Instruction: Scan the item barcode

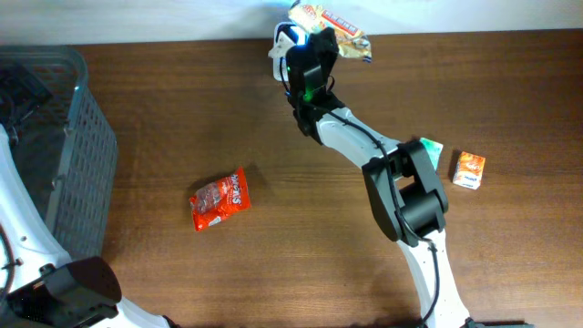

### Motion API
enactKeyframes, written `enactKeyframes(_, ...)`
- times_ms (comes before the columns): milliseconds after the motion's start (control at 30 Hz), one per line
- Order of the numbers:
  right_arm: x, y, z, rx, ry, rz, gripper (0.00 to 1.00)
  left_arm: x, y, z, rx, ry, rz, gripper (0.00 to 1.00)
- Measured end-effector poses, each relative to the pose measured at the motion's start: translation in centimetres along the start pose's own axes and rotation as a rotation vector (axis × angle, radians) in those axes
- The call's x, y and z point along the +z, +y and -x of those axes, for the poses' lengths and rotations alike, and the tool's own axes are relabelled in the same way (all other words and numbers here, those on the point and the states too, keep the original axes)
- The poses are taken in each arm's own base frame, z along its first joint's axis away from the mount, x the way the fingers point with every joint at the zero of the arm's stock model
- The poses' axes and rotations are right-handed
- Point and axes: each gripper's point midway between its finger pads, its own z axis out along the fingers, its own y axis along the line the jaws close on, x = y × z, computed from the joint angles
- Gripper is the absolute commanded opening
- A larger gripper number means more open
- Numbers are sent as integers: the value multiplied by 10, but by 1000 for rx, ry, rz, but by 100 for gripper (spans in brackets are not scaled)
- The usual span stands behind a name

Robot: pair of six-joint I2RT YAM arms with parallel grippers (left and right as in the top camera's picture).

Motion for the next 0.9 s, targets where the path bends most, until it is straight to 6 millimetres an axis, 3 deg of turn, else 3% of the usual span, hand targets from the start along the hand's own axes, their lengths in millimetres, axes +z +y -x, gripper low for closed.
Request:
enactKeyframes(433, -4, 14, 25, -47, -133, 38, 4, 0, 0, 0, 0, 0, 0, 99)
enactKeyframes(900, -8, 19, 30, -163, -148, 47, 4, 0, 0, 0, 0, 0, 0, 99)
